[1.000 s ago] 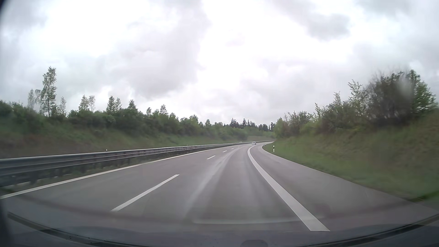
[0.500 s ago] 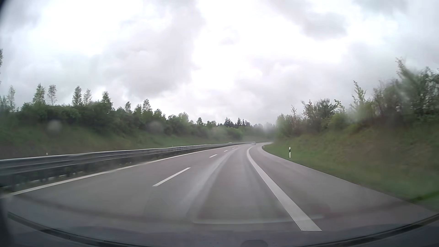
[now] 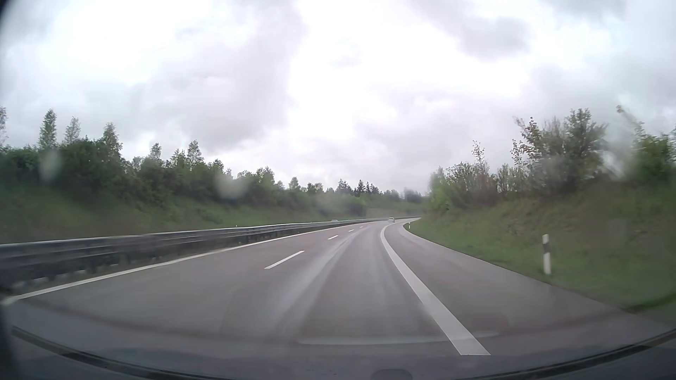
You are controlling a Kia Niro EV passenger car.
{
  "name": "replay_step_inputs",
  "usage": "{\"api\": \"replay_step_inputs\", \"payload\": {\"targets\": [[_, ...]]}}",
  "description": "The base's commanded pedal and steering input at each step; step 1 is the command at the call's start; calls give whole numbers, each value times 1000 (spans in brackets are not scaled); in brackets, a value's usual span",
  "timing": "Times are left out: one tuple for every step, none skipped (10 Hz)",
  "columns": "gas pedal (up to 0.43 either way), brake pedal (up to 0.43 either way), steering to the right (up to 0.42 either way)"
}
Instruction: Follow the waypoints while adhering to traffic rules and regulations
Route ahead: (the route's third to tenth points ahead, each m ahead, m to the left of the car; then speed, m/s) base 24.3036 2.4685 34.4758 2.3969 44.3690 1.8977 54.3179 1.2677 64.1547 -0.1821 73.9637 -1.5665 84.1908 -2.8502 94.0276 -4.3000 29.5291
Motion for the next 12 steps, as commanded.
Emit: {"api": "replay_step_inputs", "payload": {"targets": [[280,0,8],[280,0,8],[280,0,8],[280,0,8],[280,0,7],[280,0,8],[280,0,8],[280,0,8],[280,0,8],[280,0,8],[280,0,8],[280,0,8]]}}
